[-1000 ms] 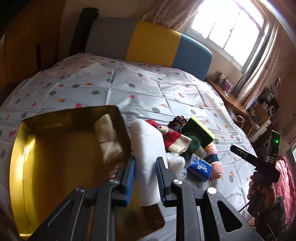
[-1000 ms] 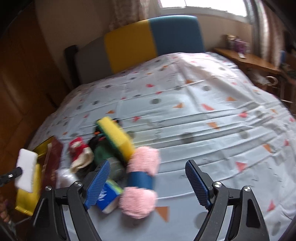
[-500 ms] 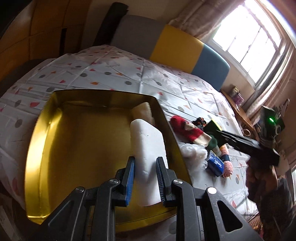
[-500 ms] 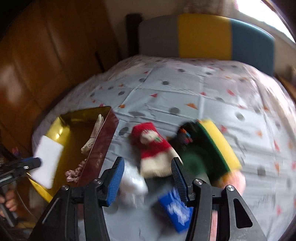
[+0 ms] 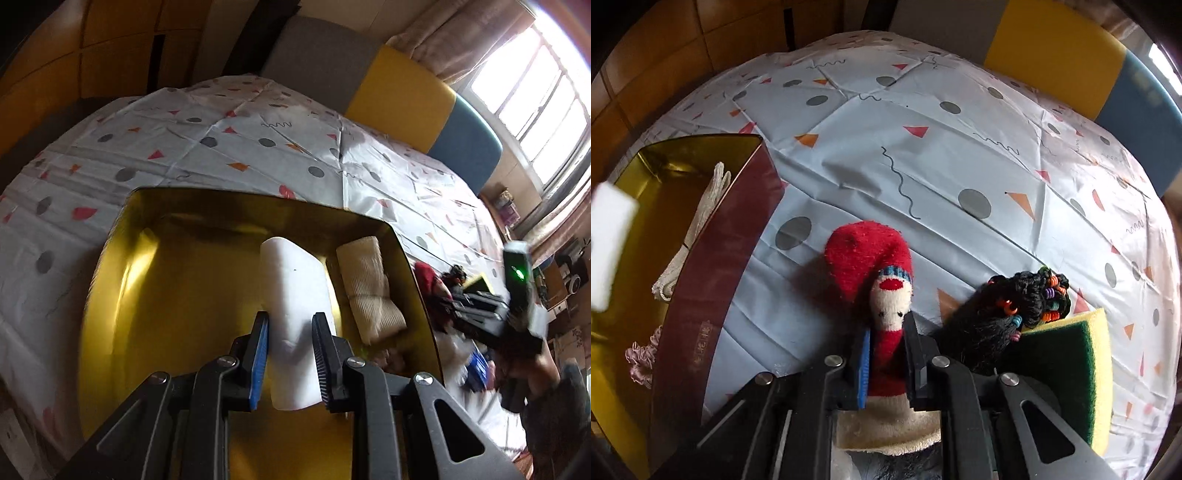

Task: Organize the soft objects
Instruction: 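Place the white sponge in the tray with the left tool while the right tool grasps the red sock doll, then lower the red sock doll into the gold tray and open the right tool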

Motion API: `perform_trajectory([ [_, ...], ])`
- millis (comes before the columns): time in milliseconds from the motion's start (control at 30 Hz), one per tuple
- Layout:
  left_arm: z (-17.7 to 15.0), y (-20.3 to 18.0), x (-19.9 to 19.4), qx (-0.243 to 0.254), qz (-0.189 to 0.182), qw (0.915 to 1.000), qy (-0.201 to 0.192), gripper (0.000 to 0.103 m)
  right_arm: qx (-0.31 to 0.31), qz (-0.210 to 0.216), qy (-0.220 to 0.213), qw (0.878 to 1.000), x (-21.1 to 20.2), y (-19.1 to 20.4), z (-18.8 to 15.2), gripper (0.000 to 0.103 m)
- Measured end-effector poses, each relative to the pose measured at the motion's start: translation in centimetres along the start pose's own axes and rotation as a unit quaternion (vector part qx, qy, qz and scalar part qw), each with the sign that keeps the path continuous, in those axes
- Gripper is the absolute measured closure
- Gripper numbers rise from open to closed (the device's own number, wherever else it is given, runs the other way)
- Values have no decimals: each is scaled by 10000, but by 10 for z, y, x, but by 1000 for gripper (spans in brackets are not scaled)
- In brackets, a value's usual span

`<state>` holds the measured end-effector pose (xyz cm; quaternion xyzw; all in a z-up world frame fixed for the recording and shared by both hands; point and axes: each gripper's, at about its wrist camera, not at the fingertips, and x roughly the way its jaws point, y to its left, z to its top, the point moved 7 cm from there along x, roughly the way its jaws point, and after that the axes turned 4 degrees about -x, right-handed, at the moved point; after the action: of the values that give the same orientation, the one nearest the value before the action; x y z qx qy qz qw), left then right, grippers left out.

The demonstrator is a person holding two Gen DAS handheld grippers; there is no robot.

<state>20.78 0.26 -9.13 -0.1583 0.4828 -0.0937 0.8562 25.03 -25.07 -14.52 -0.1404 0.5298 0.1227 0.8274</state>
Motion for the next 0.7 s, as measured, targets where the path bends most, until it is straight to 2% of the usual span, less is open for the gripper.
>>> perform_trajectory([
  [133,17,-12,28,82,18,9999,91,78,-34,-68,-59,10000,1,1,-3,88],
  [200,19,-17,43,142,61,9994,301,76,3,-64,-66,10000,2,0,-4,88],
  [267,18,-16,51,97,281,9988,393,63,26,-73,-80,9999,1,2,-3,88],
  [300,18,-16,51,123,323,9986,397,60,33,-87,-90,9999,1,2,-3,88],
  [367,17,-13,45,134,473,9984,279,55,47,-131,-108,9998,0,1,-3,89],
  [533,8,2,19,59,732,9973,40,54,53,-253,-285,9993,-15,3,-3,90],
  [700,-10,6,-11,113,793,9966,-197,54,263,-390,-608,9970,-39,-4,0,90],
])
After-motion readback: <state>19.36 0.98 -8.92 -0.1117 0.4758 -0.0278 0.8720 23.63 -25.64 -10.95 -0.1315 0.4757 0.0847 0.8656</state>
